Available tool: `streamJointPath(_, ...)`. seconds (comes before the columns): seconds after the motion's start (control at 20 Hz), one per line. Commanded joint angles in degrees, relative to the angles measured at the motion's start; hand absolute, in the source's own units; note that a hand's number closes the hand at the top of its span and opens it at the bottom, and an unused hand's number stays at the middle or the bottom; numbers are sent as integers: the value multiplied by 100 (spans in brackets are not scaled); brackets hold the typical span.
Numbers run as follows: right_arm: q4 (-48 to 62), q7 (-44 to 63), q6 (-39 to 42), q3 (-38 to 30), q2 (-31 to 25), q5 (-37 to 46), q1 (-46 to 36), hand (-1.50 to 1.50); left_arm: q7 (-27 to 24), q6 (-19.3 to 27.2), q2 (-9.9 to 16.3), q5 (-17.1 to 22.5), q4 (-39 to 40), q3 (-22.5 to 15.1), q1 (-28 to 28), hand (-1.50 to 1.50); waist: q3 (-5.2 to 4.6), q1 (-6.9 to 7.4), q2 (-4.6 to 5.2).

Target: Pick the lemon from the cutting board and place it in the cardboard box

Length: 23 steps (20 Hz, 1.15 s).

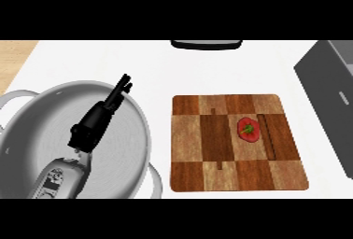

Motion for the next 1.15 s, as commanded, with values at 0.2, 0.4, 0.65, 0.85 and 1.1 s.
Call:
streamJointPath(0.2,1524,340,270,468,860,248,-811,-150,-38,-14,-119,-83,172,-45,-31,0,-30,-7,43)
streamJointPath(0.4,2568,-336,444,464,824,462,-1209,-150,350,-77,-124,14,22,18,-113,0,-25,-43,28)
streamJointPath(0.65,3313,-943,733,-186,956,-171,-1661,-150,21,-121,-78,5,-106,-31,181,0,-18,2,43)
streamJointPath(0.85,3661,-893,842,-1033,939,-985,-1855,-150,-10,-8,-163,-90,-82,-131,338,0,-16,-34,36)
streamJointPath(1.1,4437,-972,1894,-1677,239,-1587,-1879,-150,-246,-188,63,19,-161,17,417,0,-9,4,58)
